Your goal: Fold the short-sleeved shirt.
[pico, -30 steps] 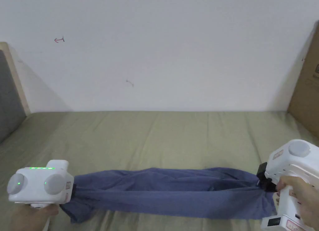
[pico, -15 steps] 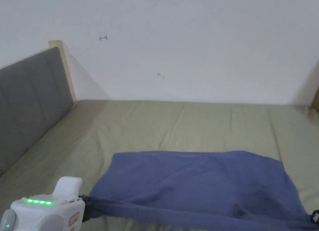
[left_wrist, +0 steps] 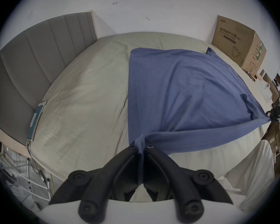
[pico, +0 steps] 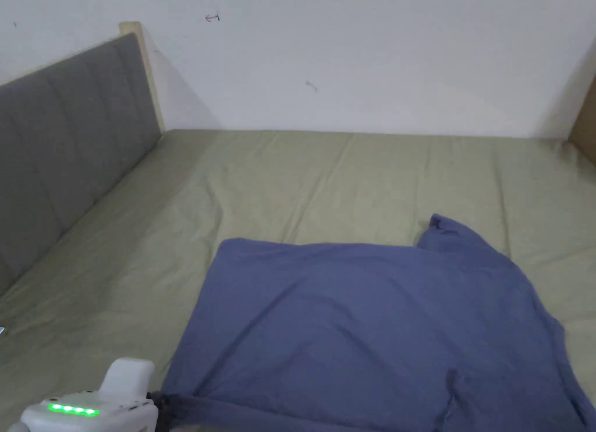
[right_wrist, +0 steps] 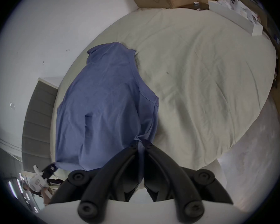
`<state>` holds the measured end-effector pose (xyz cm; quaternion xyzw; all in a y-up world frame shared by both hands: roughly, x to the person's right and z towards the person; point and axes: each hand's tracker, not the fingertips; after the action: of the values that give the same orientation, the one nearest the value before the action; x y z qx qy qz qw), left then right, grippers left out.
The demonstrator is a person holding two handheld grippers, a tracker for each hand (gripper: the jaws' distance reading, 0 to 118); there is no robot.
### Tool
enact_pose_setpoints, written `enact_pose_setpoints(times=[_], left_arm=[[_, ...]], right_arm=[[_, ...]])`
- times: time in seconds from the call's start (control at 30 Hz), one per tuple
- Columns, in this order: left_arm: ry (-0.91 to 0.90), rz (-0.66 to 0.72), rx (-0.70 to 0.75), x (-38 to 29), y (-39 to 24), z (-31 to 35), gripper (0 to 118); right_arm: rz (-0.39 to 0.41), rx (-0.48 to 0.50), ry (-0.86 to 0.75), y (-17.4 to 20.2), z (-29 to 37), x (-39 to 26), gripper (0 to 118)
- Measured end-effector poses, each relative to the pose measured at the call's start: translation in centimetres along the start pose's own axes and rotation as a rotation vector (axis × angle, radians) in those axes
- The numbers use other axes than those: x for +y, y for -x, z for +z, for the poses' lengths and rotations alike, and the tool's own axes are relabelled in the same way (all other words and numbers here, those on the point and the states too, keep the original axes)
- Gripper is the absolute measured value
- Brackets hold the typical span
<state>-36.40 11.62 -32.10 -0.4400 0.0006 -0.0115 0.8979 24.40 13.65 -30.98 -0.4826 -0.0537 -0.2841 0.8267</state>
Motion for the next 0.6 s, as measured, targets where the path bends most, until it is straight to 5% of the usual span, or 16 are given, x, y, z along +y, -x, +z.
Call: enact_pose_setpoints(times=[0.03, 0.07, 0.1, 0.13, 0.17, 0.2, 0.3, 0.37, 0.43, 0.47, 0.5, 0.6], left_arm=[[-0.008, 0.007, -0.003, -0.2, 0.1, 0.1, 15], [0.001, 0.012, 0.008, -0.1, 0.2, 0.3, 36], [0.015, 0.021, 0.024, -0.1, 0.3, 0.5, 75], [0.022, 0.035, 0.015, -0.1, 0.1, 1.1, 99], [0.007, 0.06, -0.013, -0.7, 0.4, 1.8, 107], [-0.039, 0.092, -0.034, -1.2, 0.6, 2.7, 105], [-0.045, 0.187, -0.04, -2.7, 1.1, 4.9, 105], [-0.08, 0.239, -0.101, -4.1, 1.4, 6.6, 86], [-0.111, 0.265, -0.129, -5.2, 1.3, 8.0, 24], [-0.107, 0.26, -0.115, -5.6, 1.1, 8.3, 3], [-0.105, 0.252, -0.089, -5.9, 0.8, 8.5, 0], [-0.099, 0.256, -0.123, -6.6, 0.6, 8.7, 0]], right_arm=[[-0.015, -0.002, -0.008, 0.1, -0.1, -0.3, 2], [-0.023, 0.015, -0.022, -0.2, -0.4, -0.2, 4], [-0.031, 0.031, -0.025, -0.1, -0.4, -0.2, 20], [-0.026, 0.019, -0.02, 0.3, -0.1, -0.2, 48], [0.0, 0.001, -0.018, 0.4, 0.1, -0.2, 79], [0.03, -0.003, -0.023, 0.4, 0.4, -0.3, 98], [0.132, -0.007, -0.077, 1.1, 2.8, -0.8, 98], [0.176, -0.021, -0.114, 1.5, 4.7, -1.4, 96], [0.218, 0.002, -0.172, 2.2, 6.8, -2.4, 63], [0.232, 0.007, -0.187, 2.5, 7.6, -3.1, 28], [0.226, 0.003, -0.184, 2.6, 8.1, -3.5, 1], [0.196, 0.0, -0.141, 2.2, 8.3, -5.3, 1]])
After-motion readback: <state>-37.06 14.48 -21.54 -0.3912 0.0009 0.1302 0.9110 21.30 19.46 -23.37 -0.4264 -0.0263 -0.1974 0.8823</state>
